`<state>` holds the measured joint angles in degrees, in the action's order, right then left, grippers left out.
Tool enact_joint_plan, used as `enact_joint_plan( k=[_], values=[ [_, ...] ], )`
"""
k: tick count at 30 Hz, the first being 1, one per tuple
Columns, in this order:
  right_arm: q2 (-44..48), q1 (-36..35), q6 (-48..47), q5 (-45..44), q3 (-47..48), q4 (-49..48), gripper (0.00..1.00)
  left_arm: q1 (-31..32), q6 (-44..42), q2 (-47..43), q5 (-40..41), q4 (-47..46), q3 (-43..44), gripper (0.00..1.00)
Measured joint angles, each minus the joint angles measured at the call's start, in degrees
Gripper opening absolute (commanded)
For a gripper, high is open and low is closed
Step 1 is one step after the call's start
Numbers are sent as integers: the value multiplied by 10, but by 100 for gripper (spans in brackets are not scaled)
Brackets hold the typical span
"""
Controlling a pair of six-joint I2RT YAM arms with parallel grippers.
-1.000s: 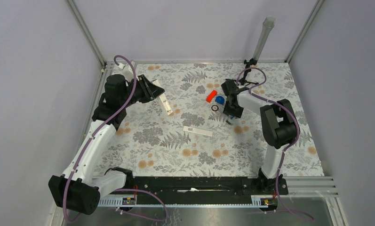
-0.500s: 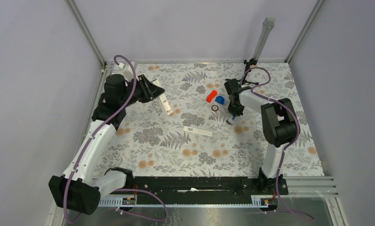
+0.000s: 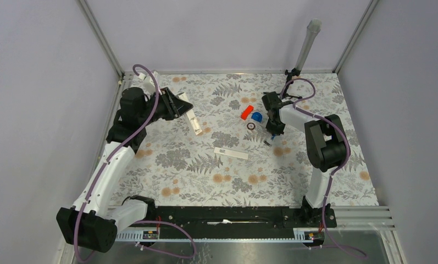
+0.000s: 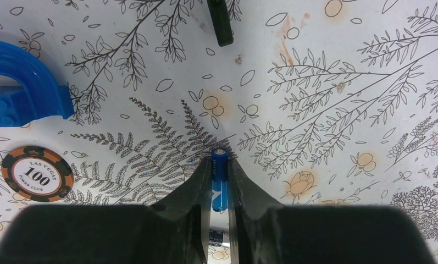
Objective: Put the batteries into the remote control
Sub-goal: Pick up the battery from the center of the board, then load the battery into the remote control.
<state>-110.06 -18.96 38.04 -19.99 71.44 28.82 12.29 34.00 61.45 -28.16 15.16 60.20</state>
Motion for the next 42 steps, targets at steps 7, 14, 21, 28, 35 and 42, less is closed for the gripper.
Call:
enact_joint_plan(
  k=[7, 14, 21, 28, 35, 42],
  values=[
    [9, 0, -17, 5, -11, -26, 7, -2, -16, -28, -90, -72, -23, 17],
    [97, 0, -54, 47, -37, -60, 6, -2, -1, -31, -191, -169, -25, 17],
    [228, 0, -74, 114, -36, -98, 6, -2, 35, -14, -232, -230, -26, 17],
    [295, -32, -77, 193, -24, -113, 6, -2, 79, 10, -221, -245, -27, 16],
    [338, -128, -71, 244, 4, -139, 6, 5, 153, 65, -199, -255, -38, 16],
    [371, -196, -72, 263, 32, -175, 7, 23, 191, 100, -198, -259, -46, 15]
  ],
)
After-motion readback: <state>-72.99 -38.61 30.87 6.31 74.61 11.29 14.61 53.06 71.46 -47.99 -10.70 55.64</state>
